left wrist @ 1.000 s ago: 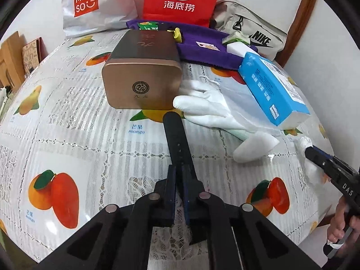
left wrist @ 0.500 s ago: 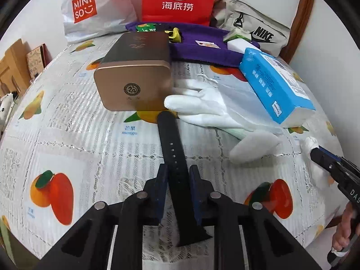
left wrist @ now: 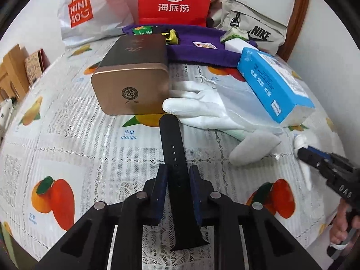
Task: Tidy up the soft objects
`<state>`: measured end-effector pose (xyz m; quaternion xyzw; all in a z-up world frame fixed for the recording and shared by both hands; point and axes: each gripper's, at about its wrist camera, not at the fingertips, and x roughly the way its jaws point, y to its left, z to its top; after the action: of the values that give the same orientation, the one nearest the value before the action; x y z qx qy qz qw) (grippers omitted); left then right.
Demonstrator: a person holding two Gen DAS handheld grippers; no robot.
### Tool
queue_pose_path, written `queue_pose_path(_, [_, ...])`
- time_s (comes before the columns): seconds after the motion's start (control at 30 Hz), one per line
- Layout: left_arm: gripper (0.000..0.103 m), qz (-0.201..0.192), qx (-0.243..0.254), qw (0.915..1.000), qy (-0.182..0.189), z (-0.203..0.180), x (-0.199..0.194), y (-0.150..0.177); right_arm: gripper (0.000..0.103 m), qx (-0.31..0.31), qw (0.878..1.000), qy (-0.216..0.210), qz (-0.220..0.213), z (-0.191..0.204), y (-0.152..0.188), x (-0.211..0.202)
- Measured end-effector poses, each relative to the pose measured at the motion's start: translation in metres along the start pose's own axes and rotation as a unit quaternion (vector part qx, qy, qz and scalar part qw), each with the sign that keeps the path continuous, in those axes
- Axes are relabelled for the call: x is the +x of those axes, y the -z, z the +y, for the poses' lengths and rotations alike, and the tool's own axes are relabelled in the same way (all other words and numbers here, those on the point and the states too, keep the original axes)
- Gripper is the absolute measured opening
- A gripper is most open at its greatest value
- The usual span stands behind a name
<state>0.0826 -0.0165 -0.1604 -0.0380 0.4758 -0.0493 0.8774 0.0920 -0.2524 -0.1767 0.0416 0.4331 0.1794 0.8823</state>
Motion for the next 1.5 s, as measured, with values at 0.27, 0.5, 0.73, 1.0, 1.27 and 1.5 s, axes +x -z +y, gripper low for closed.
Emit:
queue_pose_path(0.27, [0.010, 0.008, 0.002, 0.9998, 0.018, 0.002, -0.002, -0.002, 0.017, -0.022, 0.999, 0.003, -0.029, 0.013, -0.014, -0.026])
queue_pose_path(0.5, [0.010, 0.003, 0.000, 0.9996, 0.027, 0.006, 0.000, 0.001, 0.017, -0.028, 0.999, 0.007, -0.030, 0.015, -0.017, -0.029])
queue_pose_path(0.73, [0.027, 0.010, -0.001, 0.9999, 0.009, 0.007, 0.000, 0.002, 0.017, -0.025, 0.999, 0.002, -0.020, 0.014, -0.016, -0.022])
queue_pose_path(1.0, [0.020, -0.010, 0.040, 0.9987, -0.030, -0.009, 0.005, 0.002, 0.017, -0.032, 0.999, -0.008, -0.040, 0.014, -0.031, -0.029])
queue_pose_path(1.27, [0.029, -0.003, 0.031, 0.9995, 0.006, -0.008, 0.005, 0.000, 0.017, -0.036, 0.997, -0.009, -0.062, 0.009, -0.046, -0.037])
queue_pose_path(1.5, [0.020, 0.000, 0.014, 0.9998, 0.014, 0.000, 0.005, -0.006, 0.017, -0.037, 0.997, -0.008, -0.065, 0.009, -0.052, -0.039])
